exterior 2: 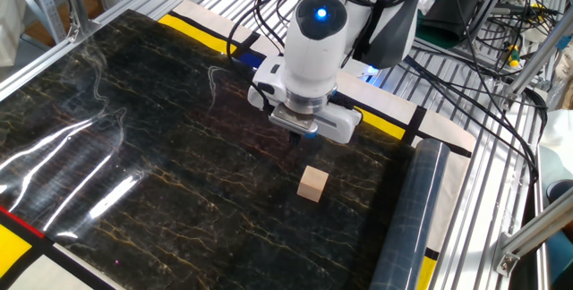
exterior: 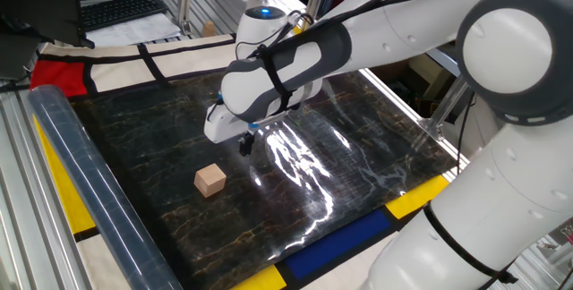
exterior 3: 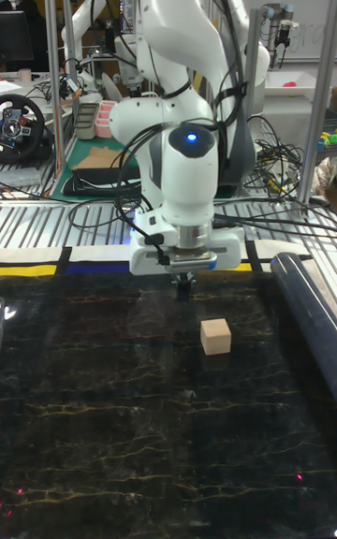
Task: Hold a small block with the gripper and sweep it from left to right on the table
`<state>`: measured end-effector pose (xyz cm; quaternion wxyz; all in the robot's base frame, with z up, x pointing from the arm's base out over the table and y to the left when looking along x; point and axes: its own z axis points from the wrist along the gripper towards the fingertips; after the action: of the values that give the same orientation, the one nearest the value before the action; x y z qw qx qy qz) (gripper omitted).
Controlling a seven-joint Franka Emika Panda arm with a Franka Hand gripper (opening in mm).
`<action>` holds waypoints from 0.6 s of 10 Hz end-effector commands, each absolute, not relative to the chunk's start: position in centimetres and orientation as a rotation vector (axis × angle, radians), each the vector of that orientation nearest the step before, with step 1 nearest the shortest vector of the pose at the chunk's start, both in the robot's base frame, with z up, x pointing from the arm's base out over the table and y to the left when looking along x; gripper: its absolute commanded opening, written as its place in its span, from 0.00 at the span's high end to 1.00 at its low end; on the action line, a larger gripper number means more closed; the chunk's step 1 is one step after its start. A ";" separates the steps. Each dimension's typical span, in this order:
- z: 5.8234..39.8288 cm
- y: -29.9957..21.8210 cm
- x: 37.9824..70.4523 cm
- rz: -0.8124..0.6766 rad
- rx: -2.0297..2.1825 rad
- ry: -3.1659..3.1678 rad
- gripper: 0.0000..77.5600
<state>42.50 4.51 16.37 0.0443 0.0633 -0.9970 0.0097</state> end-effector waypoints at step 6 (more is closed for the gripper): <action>19.0 2.1 45.1 0.061 0.057 -3.063 0.99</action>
<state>42.05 4.14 16.75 0.0363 0.0204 -0.9990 0.0181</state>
